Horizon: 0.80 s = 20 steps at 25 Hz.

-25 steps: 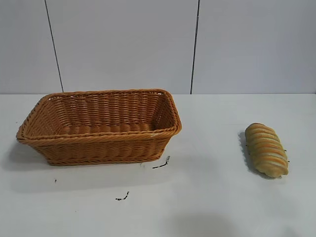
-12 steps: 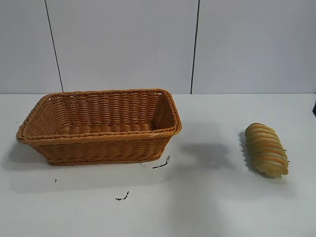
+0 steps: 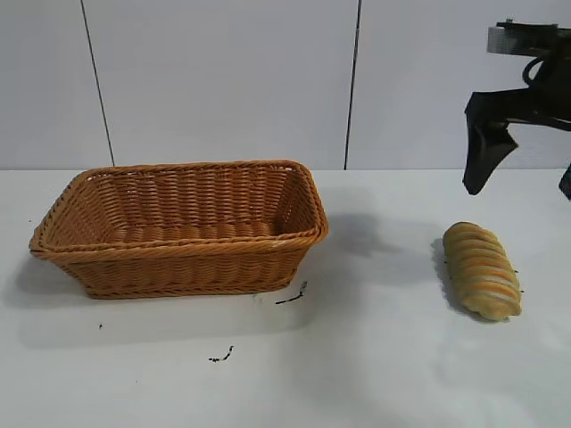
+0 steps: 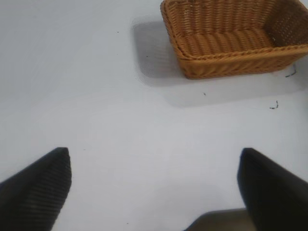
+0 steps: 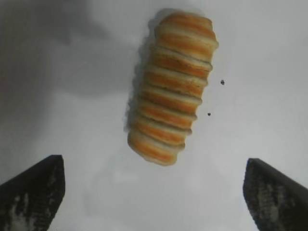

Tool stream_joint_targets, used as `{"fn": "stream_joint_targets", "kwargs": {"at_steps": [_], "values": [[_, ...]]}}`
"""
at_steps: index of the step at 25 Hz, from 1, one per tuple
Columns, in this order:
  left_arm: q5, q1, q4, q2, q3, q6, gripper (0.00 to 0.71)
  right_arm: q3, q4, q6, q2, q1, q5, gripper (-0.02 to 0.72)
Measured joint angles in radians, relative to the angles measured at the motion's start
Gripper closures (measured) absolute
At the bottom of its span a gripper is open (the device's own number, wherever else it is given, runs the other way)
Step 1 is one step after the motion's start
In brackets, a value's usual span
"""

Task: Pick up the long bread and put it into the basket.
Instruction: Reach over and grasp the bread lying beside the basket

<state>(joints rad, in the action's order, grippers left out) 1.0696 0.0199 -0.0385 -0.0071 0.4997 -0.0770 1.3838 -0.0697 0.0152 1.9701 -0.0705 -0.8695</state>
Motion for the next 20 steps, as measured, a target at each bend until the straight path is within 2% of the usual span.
{"fn": "stream_joint_targets", "kwargs": {"at_steps": [8,16,20], "values": [[0.0,0.0,0.0,0.0,0.0,0.0,0.018,0.046,0.002,-0.005,0.154,0.0,0.008,0.014],[0.0,0.0,0.0,0.0,0.0,0.0,0.018,0.046,0.002,-0.007,0.186,0.0,0.056,0.014],[0.0,0.0,0.0,0.0,0.0,0.0,0.018,0.046,0.002,-0.007,0.198,0.0,0.056,0.014]]}}
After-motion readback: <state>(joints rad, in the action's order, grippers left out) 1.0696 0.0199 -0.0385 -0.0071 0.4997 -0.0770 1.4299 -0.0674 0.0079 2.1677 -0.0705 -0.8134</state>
